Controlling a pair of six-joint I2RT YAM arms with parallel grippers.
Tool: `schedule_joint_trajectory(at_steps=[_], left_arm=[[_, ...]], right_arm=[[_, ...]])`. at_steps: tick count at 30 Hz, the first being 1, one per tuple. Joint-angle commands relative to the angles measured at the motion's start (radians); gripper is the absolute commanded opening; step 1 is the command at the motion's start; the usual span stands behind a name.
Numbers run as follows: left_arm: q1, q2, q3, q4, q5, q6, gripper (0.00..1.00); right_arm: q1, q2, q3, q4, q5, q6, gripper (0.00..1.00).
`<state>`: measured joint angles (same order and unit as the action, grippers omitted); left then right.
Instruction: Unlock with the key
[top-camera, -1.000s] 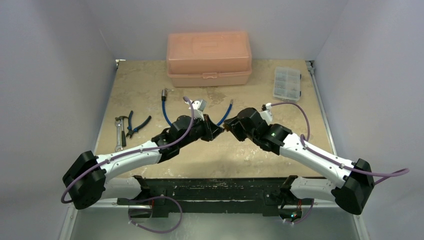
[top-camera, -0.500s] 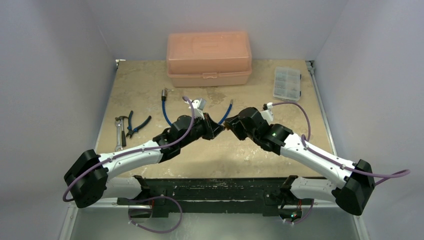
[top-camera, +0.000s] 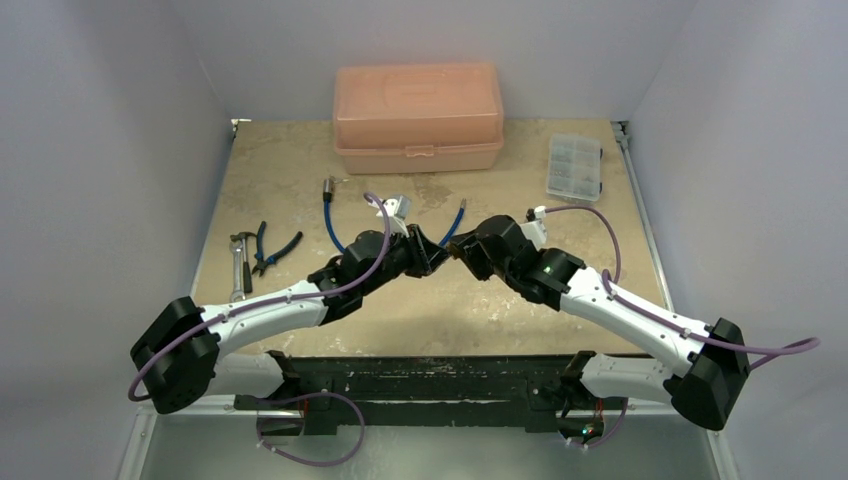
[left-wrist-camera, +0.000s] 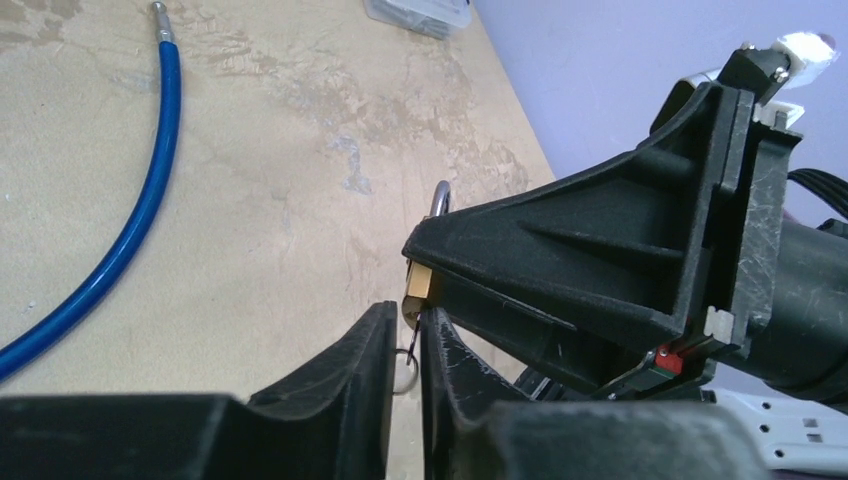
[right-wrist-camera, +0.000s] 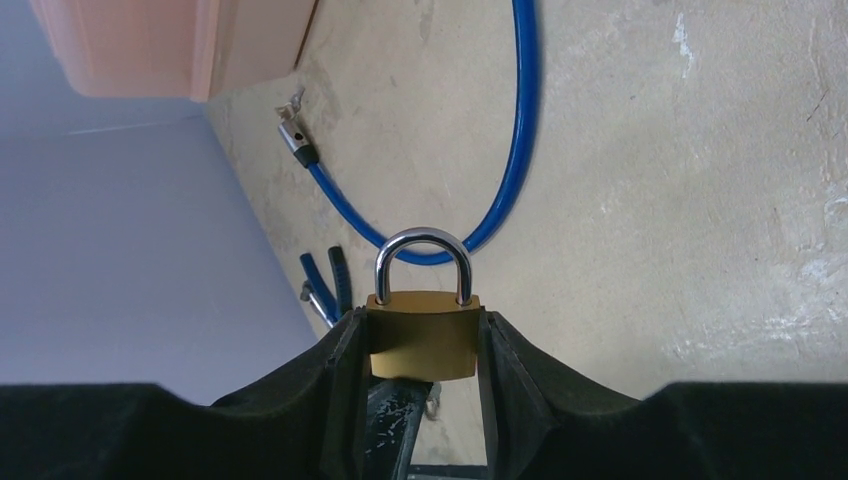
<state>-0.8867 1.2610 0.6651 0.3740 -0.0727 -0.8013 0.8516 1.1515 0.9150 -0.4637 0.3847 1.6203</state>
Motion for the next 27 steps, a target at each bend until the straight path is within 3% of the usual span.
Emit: schedule_joint_trajectory(at_steps=[1, 5, 10, 20, 27], left_arm=[[0.011, -0.004, 0.015, 0.032, -0.08, 0.015, 0.28], [0.01, -0.045, 0.02, -0.036, -0.033, 0.04, 0.39], [0.011, -0.109, 0.0, -0.093, 0.002, 0.067, 0.42], [0.011, -0.129, -0.004, -0.108, 0.104, 0.137, 0.25], [0.009, -0.1, -0.011, -0.065, 0.177, 0.14, 0.27]], right_arm=[[0.057, -0.042, 0.032, 0.016, -0.081, 0.043, 0.0], [0.056, -0.063, 0.025, -0.011, 0.026, 0.035, 0.0], [0.055, -0.049, 0.043, -0.075, 0.12, 0.041, 0.0], [0.055, -0.049, 0.054, -0.071, 0.121, 0.031, 0.0], [0.055, -0.057, 0.053, -0.073, 0.123, 0.028, 0.0]])
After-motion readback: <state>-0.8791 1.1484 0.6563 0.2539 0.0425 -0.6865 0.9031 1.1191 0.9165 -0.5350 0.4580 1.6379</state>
